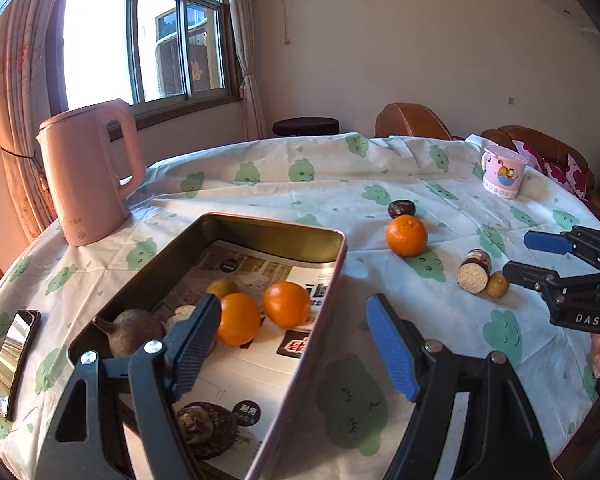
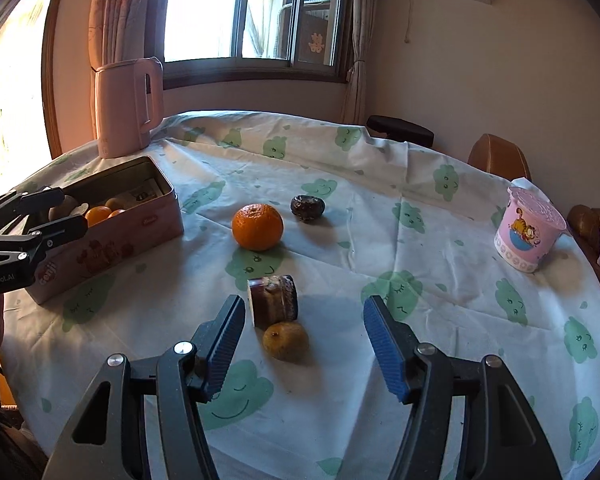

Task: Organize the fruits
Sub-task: 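Move both grippers back toward the cork-topped jar and small brown kiwi, then close left gripper on the cork-topped jar while right gripper closes on the brown kiwi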

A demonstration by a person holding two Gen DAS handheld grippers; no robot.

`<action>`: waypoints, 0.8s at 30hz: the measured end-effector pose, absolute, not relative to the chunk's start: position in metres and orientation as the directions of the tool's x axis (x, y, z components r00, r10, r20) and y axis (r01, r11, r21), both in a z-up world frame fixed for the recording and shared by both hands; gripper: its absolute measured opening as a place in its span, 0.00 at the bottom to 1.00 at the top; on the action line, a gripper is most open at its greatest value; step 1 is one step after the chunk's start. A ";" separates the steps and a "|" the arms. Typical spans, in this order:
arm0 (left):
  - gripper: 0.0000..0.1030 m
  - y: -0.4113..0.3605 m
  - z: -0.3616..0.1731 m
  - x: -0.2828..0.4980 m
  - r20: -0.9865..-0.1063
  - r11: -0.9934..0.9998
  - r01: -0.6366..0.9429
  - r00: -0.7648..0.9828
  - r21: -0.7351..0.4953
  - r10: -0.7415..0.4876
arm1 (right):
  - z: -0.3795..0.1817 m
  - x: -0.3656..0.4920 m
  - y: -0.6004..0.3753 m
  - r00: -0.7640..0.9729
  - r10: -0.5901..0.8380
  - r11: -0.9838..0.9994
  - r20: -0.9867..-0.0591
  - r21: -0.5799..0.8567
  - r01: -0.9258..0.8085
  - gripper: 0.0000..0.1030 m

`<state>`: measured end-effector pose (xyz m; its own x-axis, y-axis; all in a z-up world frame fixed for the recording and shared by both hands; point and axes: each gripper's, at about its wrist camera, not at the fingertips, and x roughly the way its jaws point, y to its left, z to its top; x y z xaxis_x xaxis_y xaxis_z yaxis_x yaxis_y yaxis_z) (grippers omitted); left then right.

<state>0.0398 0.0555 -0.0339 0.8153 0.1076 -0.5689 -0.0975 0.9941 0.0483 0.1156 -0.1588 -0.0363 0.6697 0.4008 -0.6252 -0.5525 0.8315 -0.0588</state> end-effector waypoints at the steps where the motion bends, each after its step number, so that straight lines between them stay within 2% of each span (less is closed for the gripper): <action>1: 0.75 0.052 -0.034 0.042 -0.575 0.995 -0.085 0.813 0.043 0.094 | -0.037 0.117 -0.159 0.659 0.409 0.829 -0.631 -0.044 -0.557 0.62; 9: 0.75 0.028 -0.033 0.059 -0.585 0.997 -0.039 0.808 0.067 0.071 | -0.049 0.124 -0.142 0.591 0.401 0.797 -0.700 -0.052 -0.602 0.60; 11: 0.75 0.025 -0.033 0.063 -0.590 0.997 -0.030 0.805 0.066 0.063 | -0.052 0.126 -0.140 0.581 0.392 0.794 -0.714 -0.056 -0.605 0.51; 12: 0.75 0.023 -0.033 0.065 -0.592 0.998 -0.024 0.804 0.066 0.059 | -0.054 0.128 -0.140 0.570 0.389 0.794 -0.724 -0.051 -0.606 0.44; 15: 0.75 0.017 -0.033 0.072 -0.600 0.998 -0.005 0.799 0.062 0.041 | -0.058 0.133 -0.139 0.528 0.407 0.781 -0.745 -0.016 -0.624 0.36; 16: 0.75 0.015 -0.034 0.074 -0.602 0.998 0.003 0.798 0.058 0.033 | -0.058 0.133 -0.139 0.525 0.408 0.780 -0.747 -0.014 -0.625 0.30; 24: 0.75 -0.017 -0.036 0.093 -0.625 0.995 0.097 0.778 0.016 -0.066 | -0.048 0.135 -0.164 0.599 0.373 0.829 -0.709 -0.034 -0.558 0.29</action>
<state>0.0927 -0.0171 -0.0361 0.7777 -0.0660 -0.6252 0.0970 0.9952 0.0155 0.1351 -0.1637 -0.0480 0.5986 0.3735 -0.7087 -0.5576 0.8294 -0.0339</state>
